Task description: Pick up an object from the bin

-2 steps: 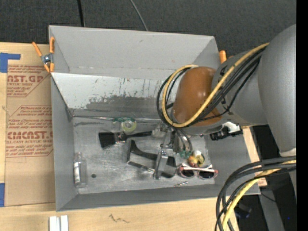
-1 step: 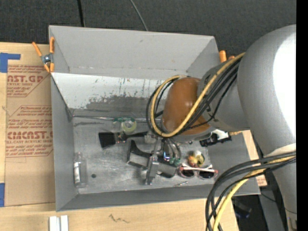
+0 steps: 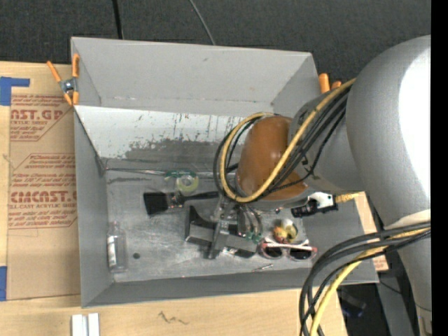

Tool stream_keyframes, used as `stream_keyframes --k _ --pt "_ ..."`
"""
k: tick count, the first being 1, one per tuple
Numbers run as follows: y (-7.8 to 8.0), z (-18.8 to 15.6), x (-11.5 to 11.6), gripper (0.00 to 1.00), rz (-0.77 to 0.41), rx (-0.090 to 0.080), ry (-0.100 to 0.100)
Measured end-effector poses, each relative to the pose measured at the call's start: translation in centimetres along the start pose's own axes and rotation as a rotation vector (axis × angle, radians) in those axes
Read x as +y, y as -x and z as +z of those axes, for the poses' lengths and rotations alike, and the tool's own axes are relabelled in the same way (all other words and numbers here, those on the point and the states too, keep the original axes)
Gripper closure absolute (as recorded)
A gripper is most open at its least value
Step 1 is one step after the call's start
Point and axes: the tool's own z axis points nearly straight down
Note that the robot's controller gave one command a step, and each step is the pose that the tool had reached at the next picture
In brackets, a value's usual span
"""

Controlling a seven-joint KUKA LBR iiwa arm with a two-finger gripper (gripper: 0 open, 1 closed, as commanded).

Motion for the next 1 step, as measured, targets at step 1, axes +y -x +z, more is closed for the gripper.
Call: stream_keyframes --k 1 --pt "0.0 0.0 0.0 1.0 0.0 0.0 0.0"
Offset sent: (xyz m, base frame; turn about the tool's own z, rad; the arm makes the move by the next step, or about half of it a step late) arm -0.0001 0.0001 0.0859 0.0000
